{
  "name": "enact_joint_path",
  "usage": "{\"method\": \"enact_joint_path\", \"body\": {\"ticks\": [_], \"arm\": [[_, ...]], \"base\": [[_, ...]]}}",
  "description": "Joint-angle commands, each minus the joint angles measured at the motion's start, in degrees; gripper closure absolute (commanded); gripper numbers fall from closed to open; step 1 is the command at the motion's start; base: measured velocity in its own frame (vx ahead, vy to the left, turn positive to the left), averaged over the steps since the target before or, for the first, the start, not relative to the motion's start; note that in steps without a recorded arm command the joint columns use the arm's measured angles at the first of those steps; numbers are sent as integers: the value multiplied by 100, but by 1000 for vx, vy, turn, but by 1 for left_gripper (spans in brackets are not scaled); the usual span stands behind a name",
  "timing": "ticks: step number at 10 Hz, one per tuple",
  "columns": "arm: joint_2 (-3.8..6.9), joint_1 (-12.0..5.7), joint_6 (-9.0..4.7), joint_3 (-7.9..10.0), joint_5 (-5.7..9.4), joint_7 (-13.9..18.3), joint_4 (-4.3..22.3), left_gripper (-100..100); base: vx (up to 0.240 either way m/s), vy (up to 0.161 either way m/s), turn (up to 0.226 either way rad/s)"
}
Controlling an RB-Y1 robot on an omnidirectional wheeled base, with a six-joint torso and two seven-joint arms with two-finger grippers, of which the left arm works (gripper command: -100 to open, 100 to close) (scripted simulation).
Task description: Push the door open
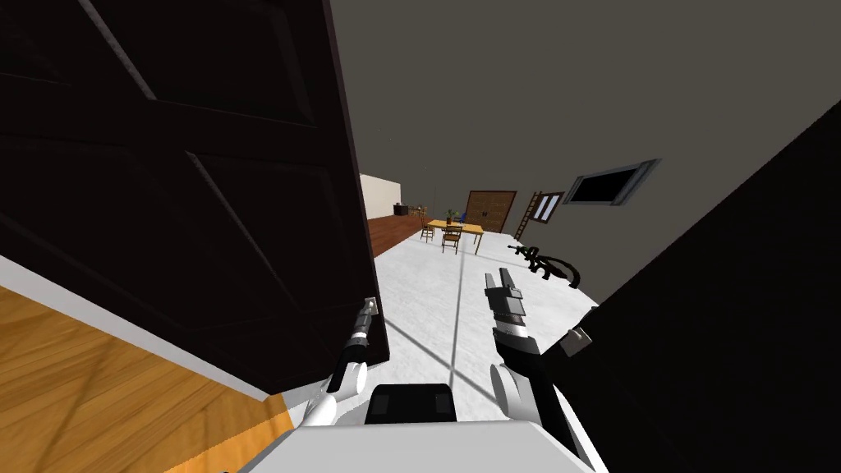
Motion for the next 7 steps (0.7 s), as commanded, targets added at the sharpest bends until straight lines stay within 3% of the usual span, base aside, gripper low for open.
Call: {"method": "enact_joint_path", "body": {"ticks": [1, 7], "arm": [[11, -2, -9, 68, 45, -25, 9, 100], [55, -11, -45, 330, 219, -124, 46, 100]], "base": [[104, -18, 29], [188, -46, 48]]}}
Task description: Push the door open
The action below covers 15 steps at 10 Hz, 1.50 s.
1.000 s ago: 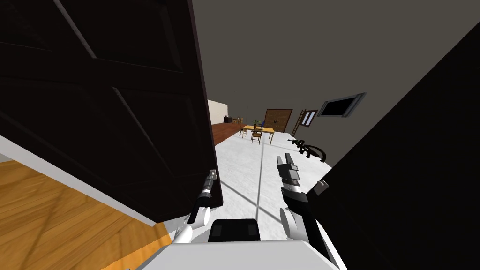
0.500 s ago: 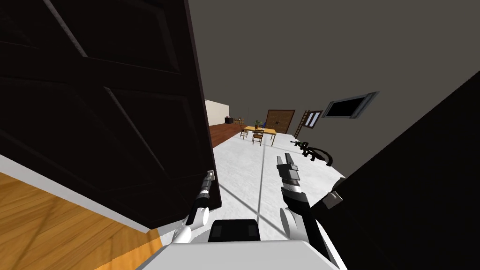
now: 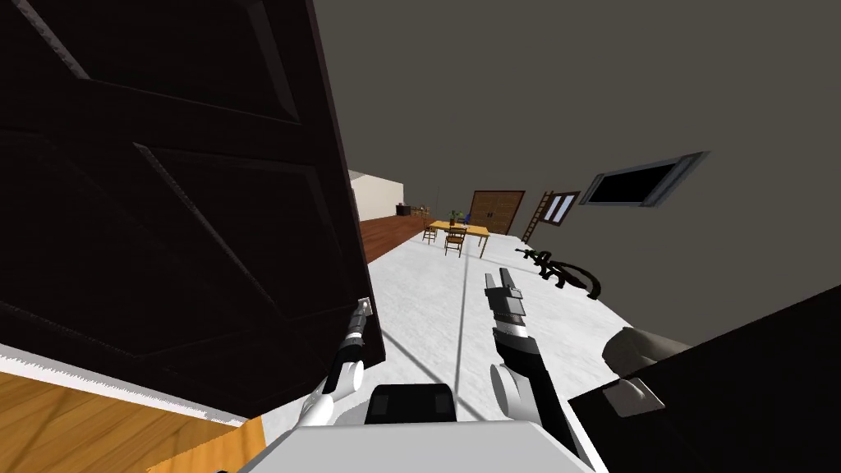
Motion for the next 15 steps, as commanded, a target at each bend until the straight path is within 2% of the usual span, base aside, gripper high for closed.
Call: {"method": "enact_joint_path", "body": {"ticks": [1, 3, 4, 7, 8, 9, 13, 14, 15], "arm": [[29, 51, 67, 142, 92, -91, -118, 100], [33, 51, 63, 170, 111, -102, -114, 100], [50, 47, 49, 273, 179, -140, -100, 100], [67, 44, 35, 376, 247, -179, -85, 100], [54, 36, 23, 341, 228, -156, -14, 100], [85, 32, -10, 438, 309, -188, 5, 100], [127, 38, -45, 637, 485, -286, 27, 100], [127, 38, -45, 637, 485, -286, 27, 100], [151, 41, -65, 750, 585, -341, 39, 100]], "base": [[185, -18, 55], [156, -31, 33], [177, -49, 51], [160, -52, 52], [80, -22, 33], [132, -20, 46], [221, -9, 43], [138, 0, 31], [176, -11, 39]]}}
